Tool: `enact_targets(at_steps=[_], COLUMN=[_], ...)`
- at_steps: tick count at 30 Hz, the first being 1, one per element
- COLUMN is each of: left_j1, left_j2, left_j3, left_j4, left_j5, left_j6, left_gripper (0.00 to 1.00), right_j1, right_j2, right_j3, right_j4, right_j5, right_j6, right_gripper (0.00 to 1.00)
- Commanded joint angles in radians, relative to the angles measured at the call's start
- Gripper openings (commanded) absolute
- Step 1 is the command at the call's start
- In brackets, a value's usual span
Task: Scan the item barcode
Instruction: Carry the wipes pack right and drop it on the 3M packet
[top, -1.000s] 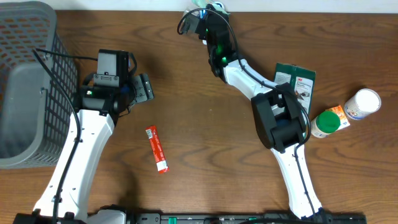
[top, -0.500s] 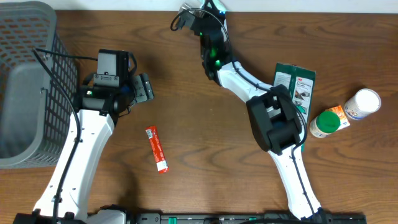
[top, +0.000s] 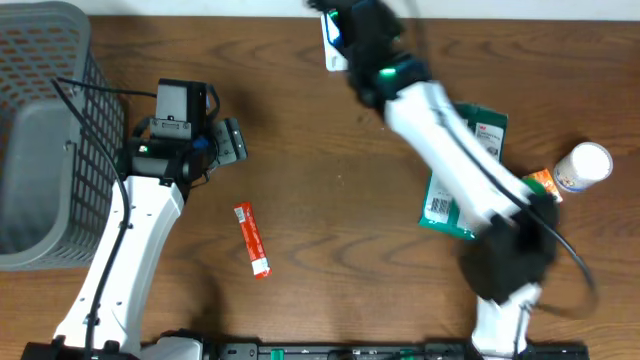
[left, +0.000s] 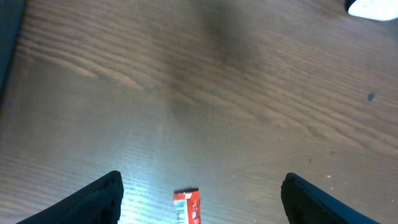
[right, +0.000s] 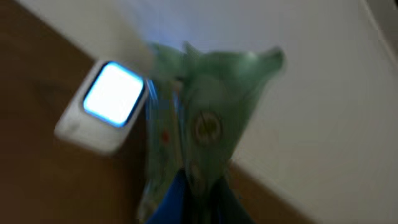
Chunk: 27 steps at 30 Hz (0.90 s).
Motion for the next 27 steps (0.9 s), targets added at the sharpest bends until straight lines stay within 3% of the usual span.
enact_targets(at_steps=[1, 4, 9, 11, 18, 23, 24, 25, 26, 27], left_j1=[0.002, 0.002, 0.002, 0.002, 0.002, 0.002, 0.002, 0.002, 0.002, 0.002], left_j2=[0.004, 0.004, 0.004, 0.004, 0.004, 0.004, 0.004, 0.004, 0.004, 0.004], left_j3=[-0.001, -0.001, -0.001, -0.001, -0.001, -0.001, -0.001, -0.001, -0.001, -0.001], left_j4=[-0.003, -0.003, -0.003, -0.003, -0.003, -0.003, -0.003, -0.003, -0.003, -0.003], left_j5=[-0.009, -0.009, -0.009, -0.009, -0.009, -0.009, -0.009, -0.009, -0.009, -0.009], left_j6=[0.003, 0.003, 0.003, 0.003, 0.003, 0.003, 0.003, 0.003, 0.003, 0.003], left_gripper=[0.83, 0.83, 0.83, 0.83, 0.83, 0.83, 0.83, 0.83, 0.83, 0.83], right_j1=[-0.067, -0.157, -0.298, -0.334, -0.437, -0.481, -0.483, -0.483, -0.483, -0.483], right_j2=[-0.175, -0.28, -0.306, -0.302, -0.302, -0.302, -0.302, -0.302, -0.302, -0.302], right_j3=[0.013, 0.013, -0.004, -0.053, -0.427, -0.707, -0.733, -0.75, -0.759, -0.76], right_j4=[-0.213, -0.464, -0.822, -0.882, -0.727, -0.396, -0.366, -0.351, -0.349, -0.354], right_j5=[-0.248, -0.467, -0.515, -0.511, -0.37, -0.364, -0.364, -0.364, -0.364, -0.364], right_j6=[0.275, 0.362, 0.412, 0.412, 0.48, 0.481, 0.482, 0.482, 0.478, 0.47], right_gripper=[0.01, 0.01, 0.01, 0.01, 0.01, 0.01, 0.2, 0.53, 0.73, 0.77])
